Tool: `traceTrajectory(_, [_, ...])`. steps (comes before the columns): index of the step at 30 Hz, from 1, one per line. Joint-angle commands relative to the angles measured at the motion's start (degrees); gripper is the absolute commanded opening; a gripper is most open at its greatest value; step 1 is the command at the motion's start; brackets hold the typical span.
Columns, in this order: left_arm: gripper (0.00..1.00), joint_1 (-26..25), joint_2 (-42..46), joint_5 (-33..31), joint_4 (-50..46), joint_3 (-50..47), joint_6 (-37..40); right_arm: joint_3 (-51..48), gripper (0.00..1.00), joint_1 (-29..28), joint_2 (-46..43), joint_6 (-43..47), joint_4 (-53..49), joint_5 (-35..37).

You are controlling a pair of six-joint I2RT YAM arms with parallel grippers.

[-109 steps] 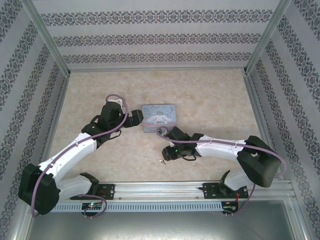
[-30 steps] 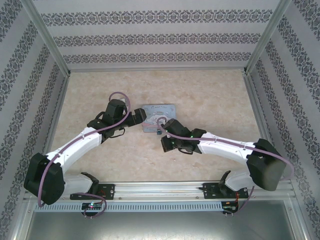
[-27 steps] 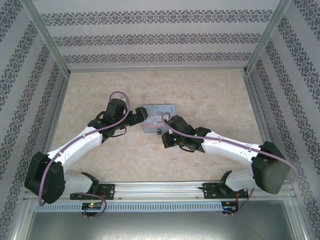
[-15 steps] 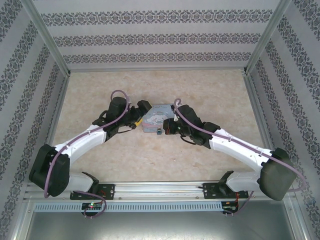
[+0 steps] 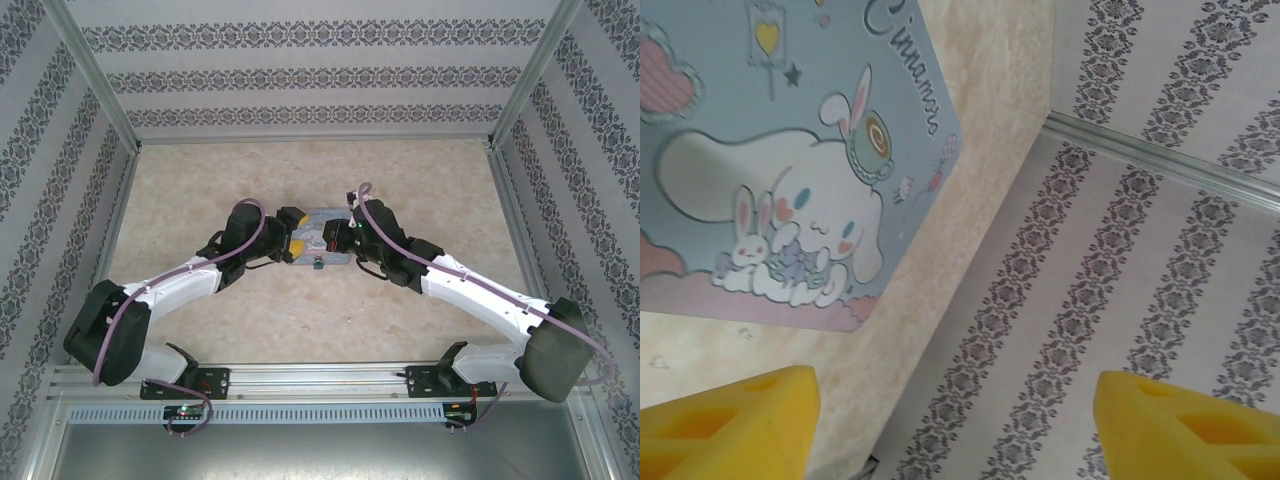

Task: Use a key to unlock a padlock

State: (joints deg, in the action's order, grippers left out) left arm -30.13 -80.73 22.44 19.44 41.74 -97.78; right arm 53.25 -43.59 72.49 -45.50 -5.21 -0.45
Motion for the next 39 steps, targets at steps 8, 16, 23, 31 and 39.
traceTrajectory(8, [0.70,-4.0,-5.3,-2.2,14.3,0.6,-10.5,1.5,0.00,0.4,2.0,-3.7,5.6,1.2])
traceTrajectory(16, [0.71,-5.4,-6.1,-4.1,18.4,0.3,-13.0,1.2,0.00,0.3,3.5,-4.5,7.6,1.4])
traceTrajectory(23, [0.70,-5.9,-6.2,-4.9,20.0,0.2,-13.8,1.0,0.00,0.2,4.9,-5.2,8.9,1.0])
traceTrajectory(31, [0.51,-5.9,-6.8,-5.2,21.1,0.1,-14.1,-0.7,0.00,0.3,4.6,-5.5,9.2,1.7])
traceTrajectory(39, [0.44,-6.0,-7.0,-5.1,21.5,-0.5,-14.0,-2.2,0.00,0.9,3.9,-5.9,9.4,2.2])
